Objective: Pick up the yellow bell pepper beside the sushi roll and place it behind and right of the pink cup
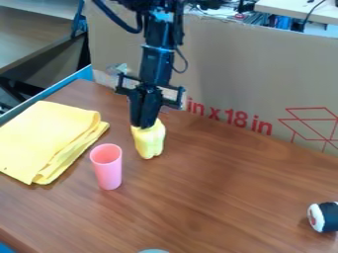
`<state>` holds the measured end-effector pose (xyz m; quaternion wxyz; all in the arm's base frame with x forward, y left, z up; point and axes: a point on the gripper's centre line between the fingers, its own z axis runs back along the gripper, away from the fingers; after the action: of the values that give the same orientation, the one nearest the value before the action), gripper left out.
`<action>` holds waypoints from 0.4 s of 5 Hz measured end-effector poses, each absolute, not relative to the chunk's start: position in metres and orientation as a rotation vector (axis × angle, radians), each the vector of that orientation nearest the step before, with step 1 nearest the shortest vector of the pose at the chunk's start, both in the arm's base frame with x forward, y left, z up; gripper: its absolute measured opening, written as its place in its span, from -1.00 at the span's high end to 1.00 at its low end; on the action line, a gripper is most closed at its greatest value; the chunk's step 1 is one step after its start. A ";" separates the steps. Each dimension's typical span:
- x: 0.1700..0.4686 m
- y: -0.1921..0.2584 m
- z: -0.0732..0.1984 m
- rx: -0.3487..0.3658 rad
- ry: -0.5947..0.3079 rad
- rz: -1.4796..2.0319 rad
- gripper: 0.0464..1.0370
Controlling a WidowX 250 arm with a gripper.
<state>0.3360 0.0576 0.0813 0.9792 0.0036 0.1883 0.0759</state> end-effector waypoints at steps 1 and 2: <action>0.340 0.062 0.080 0.011 0.377 0.163 0.88; 0.339 0.062 0.080 0.011 0.383 0.165 0.84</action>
<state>0.3395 0.0615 0.0801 0.9784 0.0055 0.1900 0.0818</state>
